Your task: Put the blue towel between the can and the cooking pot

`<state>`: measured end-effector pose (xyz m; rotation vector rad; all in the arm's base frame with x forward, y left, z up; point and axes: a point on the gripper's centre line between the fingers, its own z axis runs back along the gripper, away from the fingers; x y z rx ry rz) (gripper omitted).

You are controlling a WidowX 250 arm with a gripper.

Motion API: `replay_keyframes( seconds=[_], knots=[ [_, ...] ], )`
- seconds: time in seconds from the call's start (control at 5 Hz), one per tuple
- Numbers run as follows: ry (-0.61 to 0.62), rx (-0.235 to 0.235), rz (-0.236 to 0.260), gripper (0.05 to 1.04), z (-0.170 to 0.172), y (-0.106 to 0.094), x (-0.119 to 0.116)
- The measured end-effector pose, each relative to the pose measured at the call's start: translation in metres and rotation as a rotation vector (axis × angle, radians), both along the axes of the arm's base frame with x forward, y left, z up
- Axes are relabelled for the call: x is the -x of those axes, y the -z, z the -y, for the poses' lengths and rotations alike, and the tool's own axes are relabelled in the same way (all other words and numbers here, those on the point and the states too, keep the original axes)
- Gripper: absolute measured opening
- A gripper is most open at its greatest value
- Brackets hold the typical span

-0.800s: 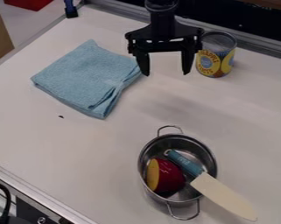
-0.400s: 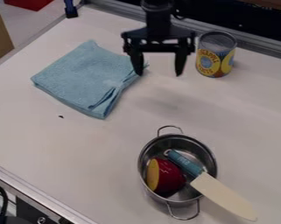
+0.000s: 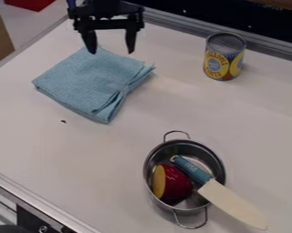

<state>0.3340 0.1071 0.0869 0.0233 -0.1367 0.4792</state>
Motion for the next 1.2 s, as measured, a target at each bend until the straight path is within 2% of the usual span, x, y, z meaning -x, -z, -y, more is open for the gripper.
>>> replay_keyframes(
  seconds=[0.2, 0.4, 0.6, 0.8, 1.0, 1.2],
  knots=[
    [0.042, -0.026, 0.057, 0.999, -0.032, 0.002, 0.002],
    [0.044, -0.036, 0.066, 0.967, -0.05, 0.02, 0.001],
    [0.049, -0.058, 0.094, 0.703, -0.058, 0.028, 0.003],
    [0.079, -0.061, 0.06, 0.403, -0.057, 0.038, 0.009],
    [0.112, -0.031, 0.001, 0.175, -0.052, 0.054, 0.012],
    [0.144, -0.029, -0.037, 0.058, -0.045, 0.067, 0.009]
  ],
)
